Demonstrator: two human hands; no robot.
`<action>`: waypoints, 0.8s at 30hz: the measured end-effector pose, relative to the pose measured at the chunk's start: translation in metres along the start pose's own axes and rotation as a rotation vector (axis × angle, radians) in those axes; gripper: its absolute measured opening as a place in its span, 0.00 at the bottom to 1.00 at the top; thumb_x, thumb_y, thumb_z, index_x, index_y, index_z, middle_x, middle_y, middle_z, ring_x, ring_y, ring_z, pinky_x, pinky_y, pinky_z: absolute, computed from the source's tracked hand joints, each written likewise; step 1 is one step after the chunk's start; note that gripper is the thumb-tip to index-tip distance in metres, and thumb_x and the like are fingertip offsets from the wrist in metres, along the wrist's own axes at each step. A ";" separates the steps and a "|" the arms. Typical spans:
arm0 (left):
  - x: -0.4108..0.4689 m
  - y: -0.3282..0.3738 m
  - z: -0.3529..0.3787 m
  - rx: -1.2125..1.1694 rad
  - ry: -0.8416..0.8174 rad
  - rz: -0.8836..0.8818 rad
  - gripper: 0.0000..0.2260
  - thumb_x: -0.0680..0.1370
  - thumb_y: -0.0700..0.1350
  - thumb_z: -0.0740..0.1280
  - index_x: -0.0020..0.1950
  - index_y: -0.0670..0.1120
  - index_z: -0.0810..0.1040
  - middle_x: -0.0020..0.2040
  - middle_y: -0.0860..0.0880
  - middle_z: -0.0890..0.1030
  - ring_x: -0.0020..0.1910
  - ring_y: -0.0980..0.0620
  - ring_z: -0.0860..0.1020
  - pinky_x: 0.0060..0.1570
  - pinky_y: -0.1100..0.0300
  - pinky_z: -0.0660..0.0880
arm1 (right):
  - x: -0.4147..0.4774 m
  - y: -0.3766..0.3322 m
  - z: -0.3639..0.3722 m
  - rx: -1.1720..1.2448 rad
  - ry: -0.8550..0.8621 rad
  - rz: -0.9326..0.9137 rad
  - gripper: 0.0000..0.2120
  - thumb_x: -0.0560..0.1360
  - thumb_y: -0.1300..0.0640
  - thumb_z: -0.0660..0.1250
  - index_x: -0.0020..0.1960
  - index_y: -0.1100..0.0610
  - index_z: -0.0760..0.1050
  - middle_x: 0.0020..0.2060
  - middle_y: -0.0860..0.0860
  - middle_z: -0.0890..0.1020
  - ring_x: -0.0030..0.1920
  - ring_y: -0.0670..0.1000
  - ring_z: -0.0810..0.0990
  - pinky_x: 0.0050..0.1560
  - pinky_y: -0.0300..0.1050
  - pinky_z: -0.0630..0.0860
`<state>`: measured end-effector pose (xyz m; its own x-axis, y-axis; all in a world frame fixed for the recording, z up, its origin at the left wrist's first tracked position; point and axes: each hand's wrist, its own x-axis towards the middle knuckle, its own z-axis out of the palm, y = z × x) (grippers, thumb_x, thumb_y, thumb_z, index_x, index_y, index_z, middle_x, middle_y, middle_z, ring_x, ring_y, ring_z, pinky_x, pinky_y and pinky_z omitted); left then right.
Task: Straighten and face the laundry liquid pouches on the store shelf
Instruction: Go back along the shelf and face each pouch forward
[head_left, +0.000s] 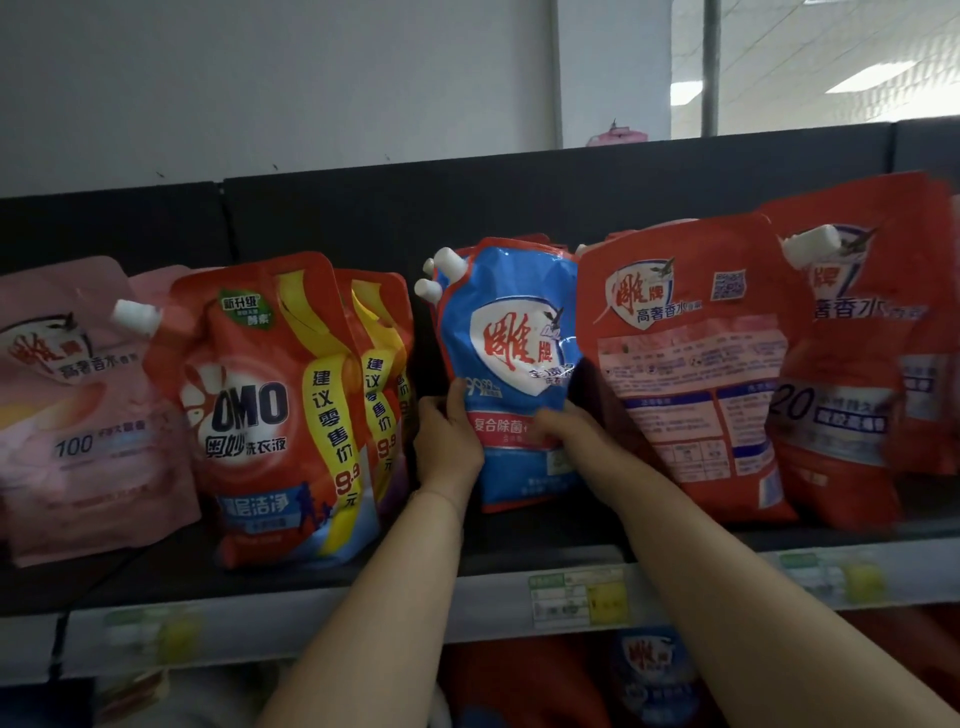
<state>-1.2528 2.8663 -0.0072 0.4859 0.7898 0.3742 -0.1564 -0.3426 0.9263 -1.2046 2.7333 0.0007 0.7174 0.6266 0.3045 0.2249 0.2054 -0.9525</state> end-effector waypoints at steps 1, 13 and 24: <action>0.000 0.000 -0.003 -0.002 0.022 -0.003 0.21 0.81 0.59 0.55 0.63 0.44 0.71 0.51 0.49 0.75 0.46 0.52 0.74 0.46 0.59 0.68 | 0.001 0.002 0.001 -0.055 -0.038 0.012 0.24 0.59 0.59 0.68 0.55 0.50 0.75 0.48 0.52 0.83 0.49 0.54 0.81 0.51 0.49 0.77; -0.010 0.003 -0.007 0.039 0.105 0.163 0.19 0.82 0.55 0.54 0.67 0.46 0.68 0.65 0.45 0.74 0.63 0.45 0.72 0.55 0.61 0.62 | 0.010 0.013 0.007 -0.328 0.294 -0.145 0.39 0.58 0.57 0.82 0.58 0.53 0.60 0.56 0.46 0.71 0.57 0.47 0.73 0.57 0.45 0.72; -0.018 0.011 0.004 0.309 0.156 0.304 0.40 0.77 0.60 0.62 0.77 0.39 0.48 0.74 0.40 0.62 0.72 0.42 0.64 0.69 0.47 0.63 | -0.001 0.010 0.025 -0.976 0.354 -0.319 0.48 0.74 0.45 0.69 0.76 0.60 0.39 0.71 0.59 0.60 0.64 0.57 0.70 0.60 0.54 0.73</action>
<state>-1.2600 2.8458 -0.0040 0.3188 0.6892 0.6507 0.0035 -0.6873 0.7263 -1.2192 2.7537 -0.0092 0.6474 0.3659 0.6685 0.7496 -0.4638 -0.4722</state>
